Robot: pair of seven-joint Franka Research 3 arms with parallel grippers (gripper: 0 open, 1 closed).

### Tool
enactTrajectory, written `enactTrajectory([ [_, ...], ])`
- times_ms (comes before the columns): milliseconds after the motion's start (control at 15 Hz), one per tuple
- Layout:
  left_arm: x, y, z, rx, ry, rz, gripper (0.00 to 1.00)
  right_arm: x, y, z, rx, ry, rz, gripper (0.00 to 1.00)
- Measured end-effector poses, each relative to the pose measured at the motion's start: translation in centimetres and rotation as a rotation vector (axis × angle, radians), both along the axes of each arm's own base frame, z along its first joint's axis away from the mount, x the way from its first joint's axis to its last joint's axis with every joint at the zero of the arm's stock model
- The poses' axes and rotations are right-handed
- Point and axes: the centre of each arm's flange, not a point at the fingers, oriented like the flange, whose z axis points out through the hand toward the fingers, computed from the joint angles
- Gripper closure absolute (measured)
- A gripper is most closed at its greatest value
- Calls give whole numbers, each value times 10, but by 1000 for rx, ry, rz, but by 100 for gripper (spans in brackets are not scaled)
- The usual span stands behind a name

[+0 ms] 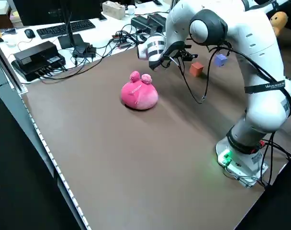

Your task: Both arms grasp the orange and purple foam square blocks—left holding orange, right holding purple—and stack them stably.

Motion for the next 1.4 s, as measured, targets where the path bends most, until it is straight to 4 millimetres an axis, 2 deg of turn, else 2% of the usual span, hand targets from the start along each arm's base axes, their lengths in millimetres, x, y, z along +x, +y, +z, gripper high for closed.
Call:
enactTrajectory([
  [200, -2, -2, -4, 10, 5, 4, 0, -3, 4, -2, -1, 3, 6, 0],
  [400, -10, -13, -25, 43, 10, 73, 0, -7, 6, -9, -9, 11, 11, 0],
  [667, -22, -25, -41, 16, -25, 133, 0, -15, 12, -26, -12, 29, 10, 0],
  [867, -34, -24, -55, 21, 5, 177, 0, -17, 14, -30, -13, 29, 12, 0],
  [1067, -38, -25, -66, 64, 11, 220, 0, -20, 16, -33, -16, 32, 17, 0],
  [1200, -39, -30, -70, 73, 19, 246, 0, -21, 18, -33, -15, 30, 20, 4],
  [1400, -44, -36, -88, 122, 38, 289, 0, -19, 19, -31, -10, 19, 17, 34],
])
